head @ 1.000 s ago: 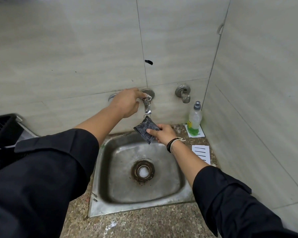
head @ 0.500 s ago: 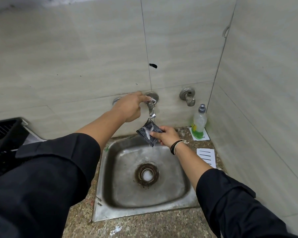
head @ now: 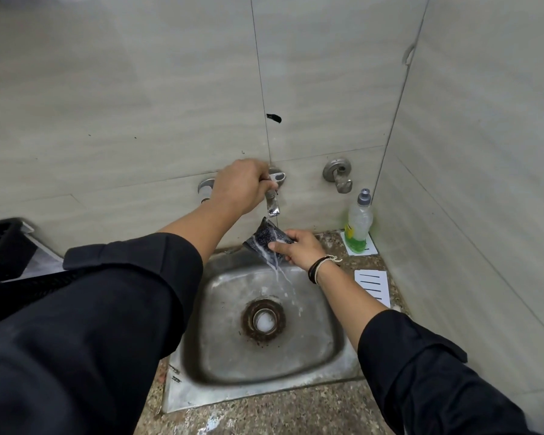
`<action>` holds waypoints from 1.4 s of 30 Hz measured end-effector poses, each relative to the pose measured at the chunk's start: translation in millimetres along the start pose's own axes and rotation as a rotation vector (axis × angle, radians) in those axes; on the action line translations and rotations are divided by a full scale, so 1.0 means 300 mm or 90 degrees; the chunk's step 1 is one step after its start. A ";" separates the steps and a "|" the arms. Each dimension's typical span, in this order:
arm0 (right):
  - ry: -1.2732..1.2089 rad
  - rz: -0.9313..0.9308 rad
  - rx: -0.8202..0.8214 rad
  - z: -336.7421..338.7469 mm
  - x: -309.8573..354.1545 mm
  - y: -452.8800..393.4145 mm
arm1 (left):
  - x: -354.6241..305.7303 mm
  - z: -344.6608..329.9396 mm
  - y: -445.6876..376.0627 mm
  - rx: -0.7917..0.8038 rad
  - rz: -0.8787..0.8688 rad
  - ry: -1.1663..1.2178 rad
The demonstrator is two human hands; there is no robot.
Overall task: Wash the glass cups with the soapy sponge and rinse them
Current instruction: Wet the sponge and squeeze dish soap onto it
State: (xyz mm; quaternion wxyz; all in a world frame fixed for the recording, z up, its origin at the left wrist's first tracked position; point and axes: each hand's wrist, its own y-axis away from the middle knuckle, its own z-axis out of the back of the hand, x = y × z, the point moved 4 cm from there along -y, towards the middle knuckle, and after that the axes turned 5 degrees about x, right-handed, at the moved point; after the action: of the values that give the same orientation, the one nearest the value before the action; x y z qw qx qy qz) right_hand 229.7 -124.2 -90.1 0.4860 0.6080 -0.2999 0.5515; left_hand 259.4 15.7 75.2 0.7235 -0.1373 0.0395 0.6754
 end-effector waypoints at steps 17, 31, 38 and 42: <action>-0.005 0.003 0.007 0.000 -0.028 -0.009 | 0.026 -0.022 -0.029 -0.003 0.058 0.058; -0.196 -0.059 -0.049 0.055 -0.101 -0.026 | 0.040 -0.034 -0.028 0.003 0.064 0.090; -0.263 -0.064 -0.054 0.026 -0.078 -0.043 | 0.045 -0.045 -0.032 0.003 0.066 0.085; -0.255 -0.059 -0.055 0.012 -0.076 -0.052 | 0.043 -0.036 -0.037 -0.001 0.054 0.065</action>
State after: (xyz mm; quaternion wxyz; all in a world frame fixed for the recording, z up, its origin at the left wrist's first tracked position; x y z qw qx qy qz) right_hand 240.2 -126.1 -115.8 0.4669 0.6974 -0.3858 0.3832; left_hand 272.8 24.7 63.3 0.6912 -0.1704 0.0820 0.6975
